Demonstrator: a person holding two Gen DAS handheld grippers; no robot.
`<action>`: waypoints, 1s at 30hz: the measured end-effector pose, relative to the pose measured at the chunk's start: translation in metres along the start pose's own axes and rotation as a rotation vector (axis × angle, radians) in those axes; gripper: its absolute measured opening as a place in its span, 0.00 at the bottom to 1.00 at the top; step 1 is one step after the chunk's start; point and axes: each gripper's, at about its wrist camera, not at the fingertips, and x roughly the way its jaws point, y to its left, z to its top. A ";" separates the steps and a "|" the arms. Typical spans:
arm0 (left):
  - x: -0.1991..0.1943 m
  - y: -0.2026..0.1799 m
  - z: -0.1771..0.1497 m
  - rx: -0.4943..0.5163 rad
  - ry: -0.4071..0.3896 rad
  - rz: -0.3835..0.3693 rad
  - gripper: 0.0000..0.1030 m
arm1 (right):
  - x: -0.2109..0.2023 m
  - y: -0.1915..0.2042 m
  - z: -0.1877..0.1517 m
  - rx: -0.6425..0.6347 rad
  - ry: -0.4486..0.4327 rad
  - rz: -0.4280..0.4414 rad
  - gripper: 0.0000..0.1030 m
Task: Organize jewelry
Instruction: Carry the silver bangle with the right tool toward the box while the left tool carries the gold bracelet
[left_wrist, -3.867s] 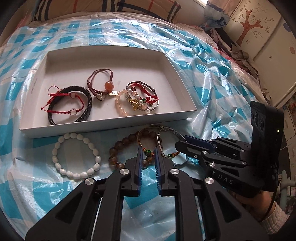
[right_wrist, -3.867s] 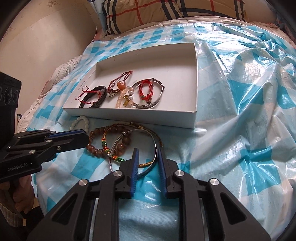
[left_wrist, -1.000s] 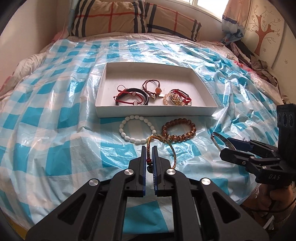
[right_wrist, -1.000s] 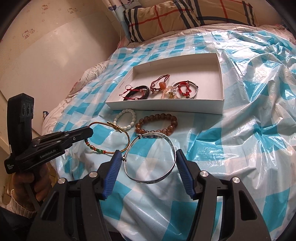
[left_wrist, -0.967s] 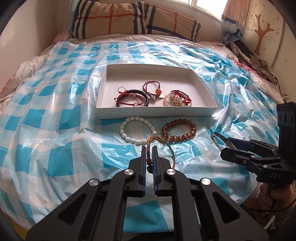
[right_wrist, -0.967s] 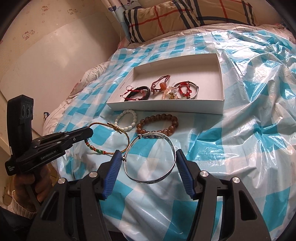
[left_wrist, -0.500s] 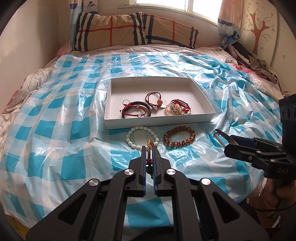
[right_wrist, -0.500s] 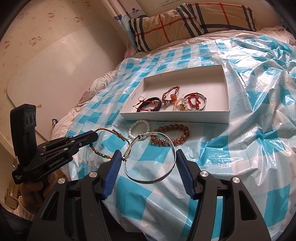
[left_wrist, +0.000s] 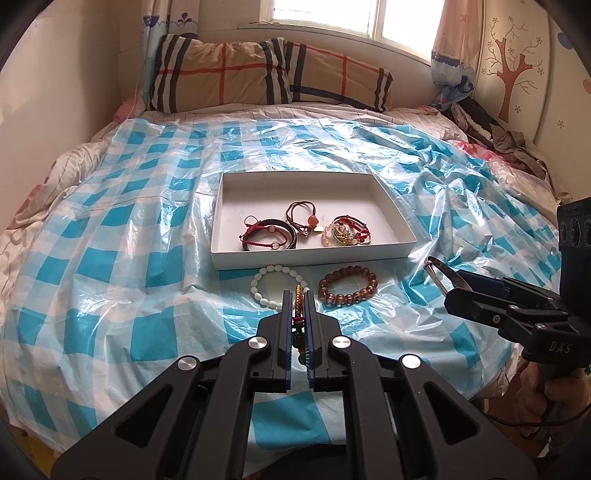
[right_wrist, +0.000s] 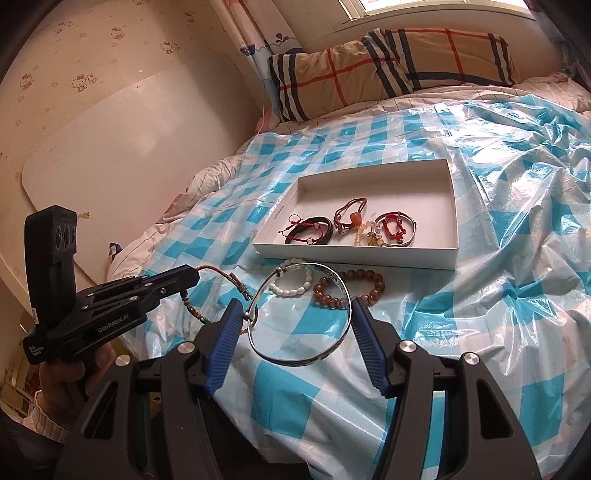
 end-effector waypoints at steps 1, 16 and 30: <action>-0.003 -0.001 0.000 0.004 -0.007 0.003 0.05 | -0.002 0.002 0.000 -0.003 -0.004 -0.001 0.57; -0.060 -0.021 0.010 0.060 -0.118 0.029 0.05 | -0.038 0.033 0.001 -0.070 -0.085 -0.026 0.57; -0.082 -0.035 0.020 0.094 -0.178 0.048 0.05 | -0.048 0.048 0.009 -0.122 -0.141 -0.048 0.57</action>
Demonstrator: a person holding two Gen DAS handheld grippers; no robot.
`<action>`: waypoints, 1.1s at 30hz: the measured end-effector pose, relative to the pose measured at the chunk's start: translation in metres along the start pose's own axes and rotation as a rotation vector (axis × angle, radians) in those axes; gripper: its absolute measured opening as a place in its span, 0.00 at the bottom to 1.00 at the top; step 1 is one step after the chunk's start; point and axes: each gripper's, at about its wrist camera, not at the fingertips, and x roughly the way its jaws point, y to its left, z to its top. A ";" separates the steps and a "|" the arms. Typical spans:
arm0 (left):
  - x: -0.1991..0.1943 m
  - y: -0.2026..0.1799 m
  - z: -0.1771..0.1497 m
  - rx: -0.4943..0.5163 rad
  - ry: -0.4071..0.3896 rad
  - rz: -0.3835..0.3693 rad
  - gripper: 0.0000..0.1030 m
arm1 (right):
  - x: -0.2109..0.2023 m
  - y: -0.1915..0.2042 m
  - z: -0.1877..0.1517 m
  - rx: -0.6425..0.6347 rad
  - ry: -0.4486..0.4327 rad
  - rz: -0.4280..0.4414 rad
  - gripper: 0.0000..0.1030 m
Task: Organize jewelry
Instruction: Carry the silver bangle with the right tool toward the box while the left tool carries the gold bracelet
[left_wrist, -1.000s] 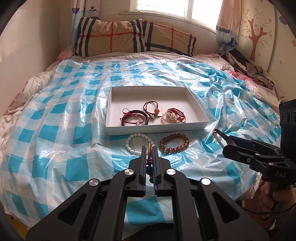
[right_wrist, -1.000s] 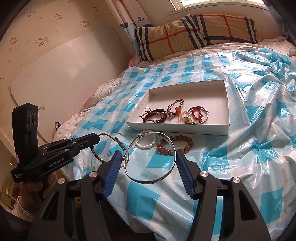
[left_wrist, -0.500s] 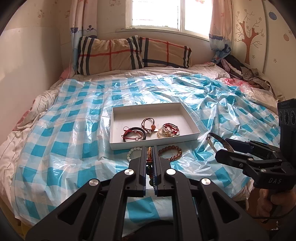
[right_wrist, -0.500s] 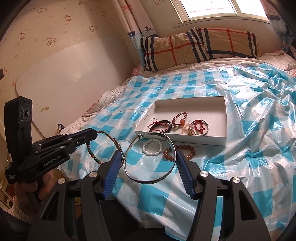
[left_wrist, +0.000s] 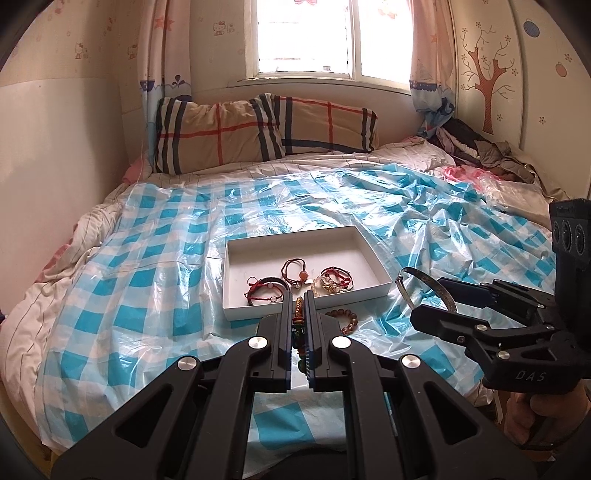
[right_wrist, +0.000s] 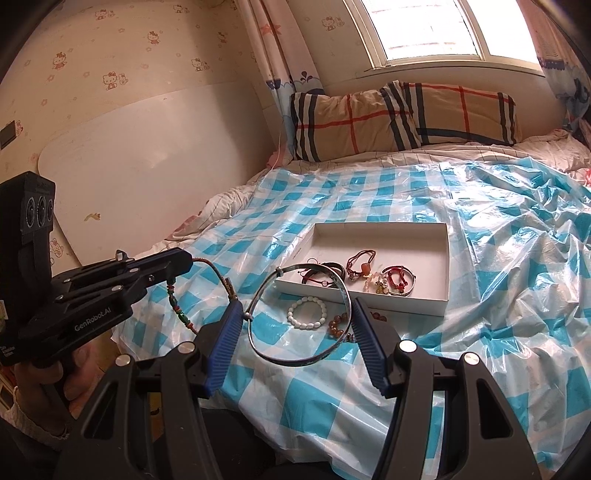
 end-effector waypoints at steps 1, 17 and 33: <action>0.001 0.000 0.001 0.000 -0.001 0.001 0.05 | 0.001 0.000 0.000 -0.001 0.000 -0.001 0.57; 0.023 0.007 0.009 0.007 0.018 0.003 0.05 | 0.021 -0.002 0.005 -0.008 0.003 -0.008 0.57; 0.051 0.012 0.017 -0.004 0.031 -0.009 0.05 | 0.039 -0.011 0.015 -0.038 -0.011 -0.037 0.57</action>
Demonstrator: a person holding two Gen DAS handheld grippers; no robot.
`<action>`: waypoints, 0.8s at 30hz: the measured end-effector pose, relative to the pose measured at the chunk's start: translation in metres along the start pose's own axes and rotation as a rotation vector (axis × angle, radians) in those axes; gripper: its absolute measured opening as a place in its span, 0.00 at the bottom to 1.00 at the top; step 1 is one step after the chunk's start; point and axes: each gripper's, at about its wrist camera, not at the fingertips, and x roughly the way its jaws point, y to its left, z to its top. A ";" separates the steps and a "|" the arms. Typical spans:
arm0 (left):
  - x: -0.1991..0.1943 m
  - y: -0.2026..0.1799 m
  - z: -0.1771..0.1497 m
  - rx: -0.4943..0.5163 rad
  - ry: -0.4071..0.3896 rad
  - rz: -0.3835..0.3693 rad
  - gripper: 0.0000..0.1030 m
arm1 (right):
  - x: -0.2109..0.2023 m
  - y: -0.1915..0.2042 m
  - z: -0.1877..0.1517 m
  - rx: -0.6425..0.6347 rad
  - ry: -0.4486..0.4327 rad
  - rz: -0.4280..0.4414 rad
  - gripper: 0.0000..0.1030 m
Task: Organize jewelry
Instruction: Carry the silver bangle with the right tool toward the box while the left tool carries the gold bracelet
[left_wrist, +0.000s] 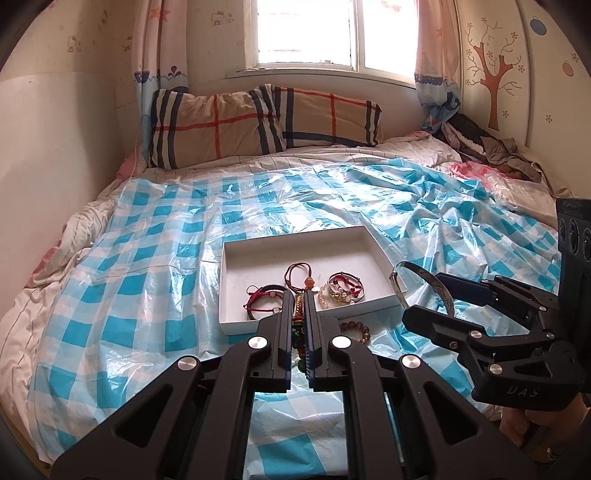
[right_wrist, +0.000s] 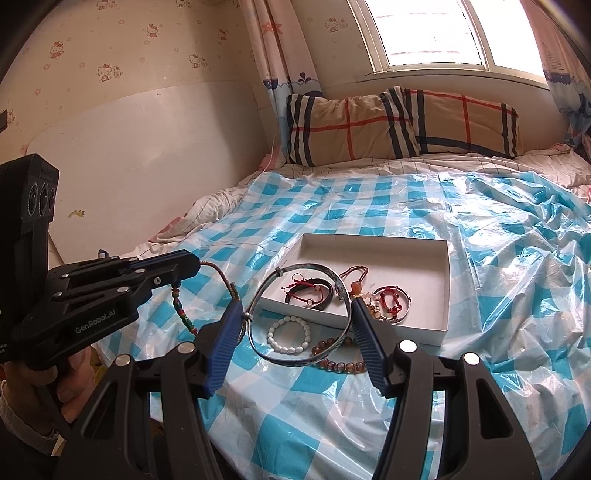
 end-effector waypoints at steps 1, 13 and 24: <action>0.003 0.000 0.000 -0.003 0.002 -0.004 0.05 | 0.002 -0.002 0.000 0.001 0.001 0.000 0.57; 0.021 0.006 0.003 -0.034 0.019 -0.031 0.05 | 0.014 -0.015 0.001 0.016 0.009 -0.005 0.57; 0.032 0.003 0.006 -0.018 0.025 -0.024 0.05 | 0.022 -0.021 0.001 0.026 0.015 -0.004 0.57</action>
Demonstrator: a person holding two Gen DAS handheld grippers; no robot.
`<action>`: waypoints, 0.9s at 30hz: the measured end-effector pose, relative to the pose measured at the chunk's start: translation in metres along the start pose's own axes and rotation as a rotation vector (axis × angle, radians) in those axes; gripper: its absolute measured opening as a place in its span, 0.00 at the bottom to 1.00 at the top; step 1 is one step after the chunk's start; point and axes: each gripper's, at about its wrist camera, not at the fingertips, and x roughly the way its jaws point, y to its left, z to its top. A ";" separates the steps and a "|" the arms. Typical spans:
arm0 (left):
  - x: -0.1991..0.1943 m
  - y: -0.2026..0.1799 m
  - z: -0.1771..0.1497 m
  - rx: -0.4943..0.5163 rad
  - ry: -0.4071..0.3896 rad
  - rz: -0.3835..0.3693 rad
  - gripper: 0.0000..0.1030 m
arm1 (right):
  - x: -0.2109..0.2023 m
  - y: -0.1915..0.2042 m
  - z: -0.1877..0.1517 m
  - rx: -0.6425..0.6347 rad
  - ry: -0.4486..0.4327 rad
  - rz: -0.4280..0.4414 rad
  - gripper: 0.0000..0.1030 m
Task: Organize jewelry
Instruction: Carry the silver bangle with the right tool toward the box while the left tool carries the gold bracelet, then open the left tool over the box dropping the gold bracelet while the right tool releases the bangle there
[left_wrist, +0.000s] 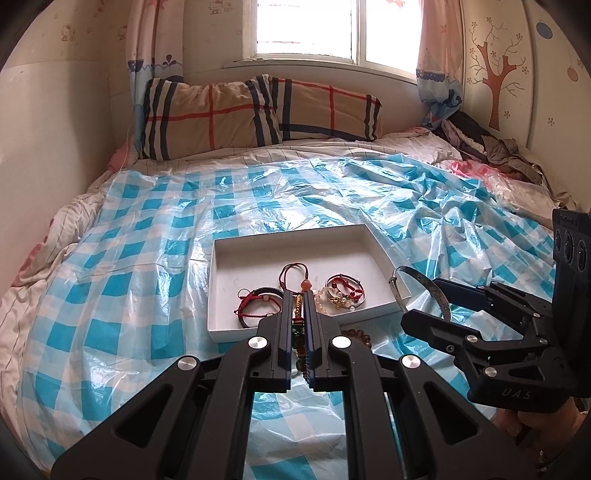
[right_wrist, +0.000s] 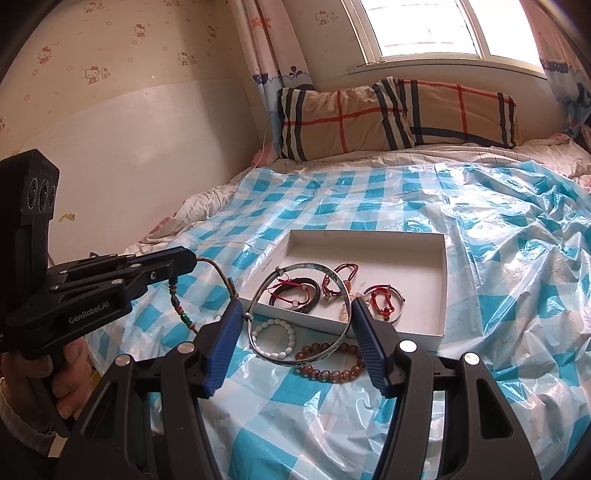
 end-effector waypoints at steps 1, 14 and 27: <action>-0.001 0.000 0.000 -0.002 0.000 -0.001 0.05 | 0.001 -0.001 0.000 0.001 0.001 0.001 0.57; 0.005 0.002 0.004 -0.020 0.000 -0.017 0.05 | 0.007 -0.002 0.000 -0.002 0.001 -0.001 0.57; 0.029 0.026 0.022 -0.056 -0.004 -0.044 0.05 | 0.035 -0.009 0.003 -0.006 0.031 -0.007 0.57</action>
